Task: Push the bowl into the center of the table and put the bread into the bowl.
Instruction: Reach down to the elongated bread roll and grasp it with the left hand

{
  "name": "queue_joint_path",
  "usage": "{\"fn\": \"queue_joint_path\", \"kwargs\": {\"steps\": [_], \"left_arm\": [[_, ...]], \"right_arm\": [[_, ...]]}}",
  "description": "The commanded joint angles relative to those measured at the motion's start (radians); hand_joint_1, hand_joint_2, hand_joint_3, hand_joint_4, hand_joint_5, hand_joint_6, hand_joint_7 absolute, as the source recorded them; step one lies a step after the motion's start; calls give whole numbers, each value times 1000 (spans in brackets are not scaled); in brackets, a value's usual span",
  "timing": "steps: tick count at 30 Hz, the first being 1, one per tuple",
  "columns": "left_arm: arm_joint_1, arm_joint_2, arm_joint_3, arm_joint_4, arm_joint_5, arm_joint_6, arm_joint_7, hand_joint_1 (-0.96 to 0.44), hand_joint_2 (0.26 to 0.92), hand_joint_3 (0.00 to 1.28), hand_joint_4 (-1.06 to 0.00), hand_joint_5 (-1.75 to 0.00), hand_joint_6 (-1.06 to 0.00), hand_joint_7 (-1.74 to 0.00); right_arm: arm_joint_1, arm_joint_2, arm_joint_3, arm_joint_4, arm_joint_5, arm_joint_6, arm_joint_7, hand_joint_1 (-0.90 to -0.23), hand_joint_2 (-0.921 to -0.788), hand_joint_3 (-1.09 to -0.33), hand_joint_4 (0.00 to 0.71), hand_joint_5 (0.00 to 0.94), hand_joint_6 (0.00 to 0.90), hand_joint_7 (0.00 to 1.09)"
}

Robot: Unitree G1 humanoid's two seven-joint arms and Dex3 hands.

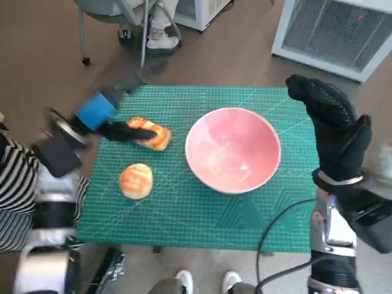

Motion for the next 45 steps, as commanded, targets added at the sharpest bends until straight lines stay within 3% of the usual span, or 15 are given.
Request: {"fn": "queue_joint_path", "kwargs": {"steps": [1,11,22,45], "left_arm": [[-47,32,-63,59,83,29,11,-187,735,2,-14,-4,-63,-249],[-143,51,-175,176,225,109,37,-91,748,4,-32,-1,-158,-102],[-249,23,-294,336,354,164,74,-40,760,7,-44,-3,-192,-59],[-408,-111,-535,703,595,296,198,-172,740,2,-49,-2,-205,-11]], "right_arm": [[18,11,10,-4,12,11,6,-773,-921,-629,175,8,198,232],[14,16,12,2,12,3,14,-770,-921,-639,182,9,188,247],[27,17,17,-19,10,-2,13,-762,-921,-653,183,7,179,263],[52,12,15,-56,10,-4,10,-719,-921,-690,187,4,162,303]]}}
